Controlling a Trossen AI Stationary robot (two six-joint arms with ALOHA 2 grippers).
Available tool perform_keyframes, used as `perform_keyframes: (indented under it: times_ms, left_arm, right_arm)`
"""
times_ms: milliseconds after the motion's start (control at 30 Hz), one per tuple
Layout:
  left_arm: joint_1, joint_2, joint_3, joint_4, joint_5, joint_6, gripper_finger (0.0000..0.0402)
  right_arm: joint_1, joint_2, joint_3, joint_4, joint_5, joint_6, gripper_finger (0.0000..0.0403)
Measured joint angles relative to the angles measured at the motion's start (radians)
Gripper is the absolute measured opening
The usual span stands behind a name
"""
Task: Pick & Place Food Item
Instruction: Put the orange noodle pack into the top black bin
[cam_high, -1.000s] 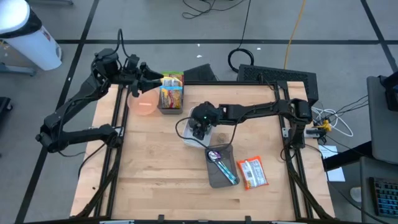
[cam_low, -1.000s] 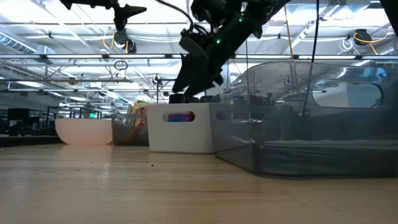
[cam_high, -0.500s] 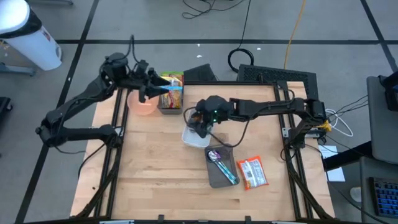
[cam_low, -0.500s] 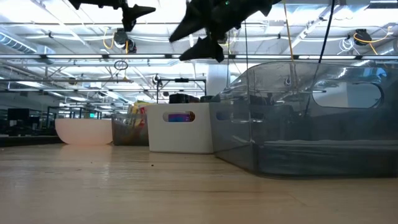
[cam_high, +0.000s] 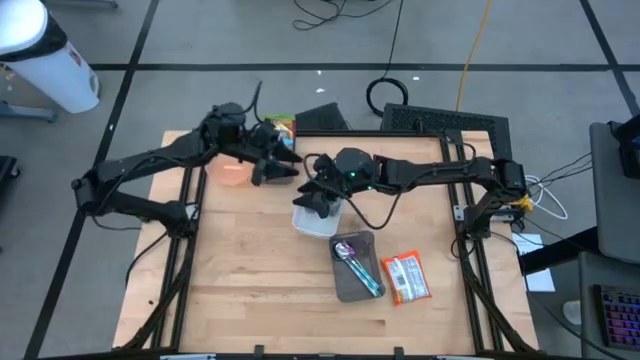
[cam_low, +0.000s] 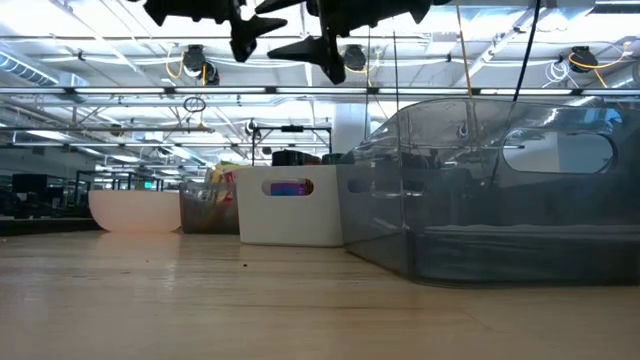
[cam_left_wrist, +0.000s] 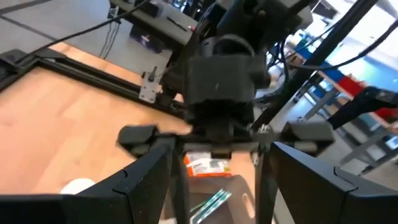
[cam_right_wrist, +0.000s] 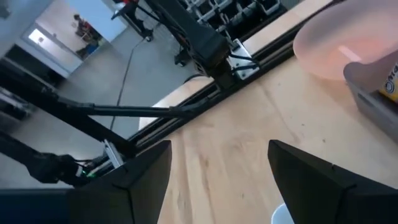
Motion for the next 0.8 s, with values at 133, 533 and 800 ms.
perform_keyframes:
  times_ms: [133, 533, 800]
  left_arm:
    - [-0.01, 0.035, 0.0, 0.055, 0.001, -0.068, 0.028]
    - [-0.031, 0.03, 0.001, 0.095, 0.008, -0.189, 0.028]
    - [-0.15, -0.01, -0.001, 0.076, -0.082, -0.201, 0.028]
  right_arm:
    - [0.0, 0.001, 0.0, 0.004, -0.002, 0.072, 0.0259]
    - [0.048, -0.043, 0.0, 0.085, -0.121, 0.084, 0.0254]
    - [0.125, -0.153, 0.0, 0.059, -0.08, 0.022, 0.0254]
